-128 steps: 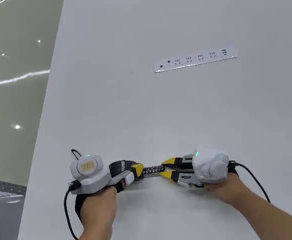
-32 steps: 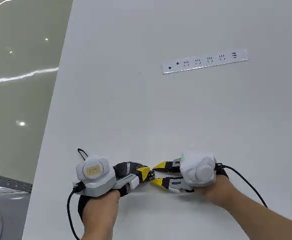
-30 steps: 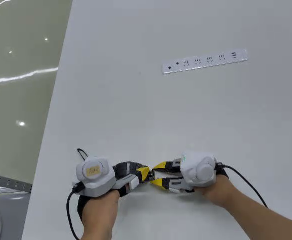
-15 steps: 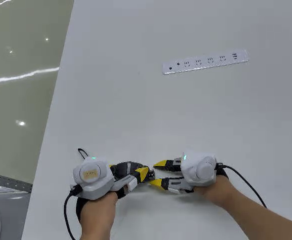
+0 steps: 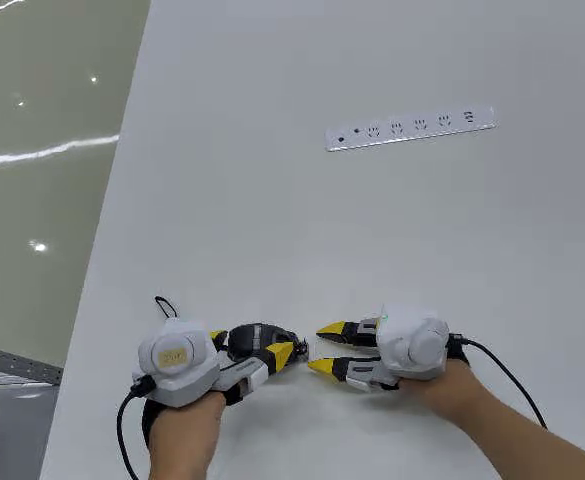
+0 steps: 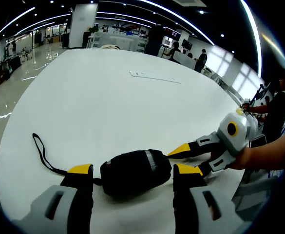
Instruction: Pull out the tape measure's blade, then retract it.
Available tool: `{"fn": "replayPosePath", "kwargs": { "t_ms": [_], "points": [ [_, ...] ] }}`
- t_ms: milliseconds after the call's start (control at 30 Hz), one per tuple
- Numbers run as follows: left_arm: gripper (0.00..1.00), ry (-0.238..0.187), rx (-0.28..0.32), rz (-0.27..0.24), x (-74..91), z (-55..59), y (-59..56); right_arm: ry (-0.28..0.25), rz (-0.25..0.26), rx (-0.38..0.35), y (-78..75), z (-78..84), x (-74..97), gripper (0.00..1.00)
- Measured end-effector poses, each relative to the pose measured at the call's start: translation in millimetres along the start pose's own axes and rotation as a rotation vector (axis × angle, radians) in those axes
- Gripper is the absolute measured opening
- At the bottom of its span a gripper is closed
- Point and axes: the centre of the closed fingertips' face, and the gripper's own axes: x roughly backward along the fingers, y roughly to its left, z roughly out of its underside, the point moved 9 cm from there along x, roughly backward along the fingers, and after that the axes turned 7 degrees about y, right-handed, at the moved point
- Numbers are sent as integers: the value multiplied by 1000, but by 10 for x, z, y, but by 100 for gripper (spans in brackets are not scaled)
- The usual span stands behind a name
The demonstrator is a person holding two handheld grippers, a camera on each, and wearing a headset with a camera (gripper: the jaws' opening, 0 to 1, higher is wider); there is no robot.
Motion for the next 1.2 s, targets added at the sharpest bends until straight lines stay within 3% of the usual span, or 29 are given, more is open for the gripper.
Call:
{"fn": "replayPosePath", "kwargs": {
  "t_ms": [733,1200],
  "points": [
    [64,-33,-37,56,87,34,-5,-40,83,-82,10,57,356,31],
    [68,-21,-90,66,227,125,37,-40,127,-89,113,103,662,35]
  ]
}}
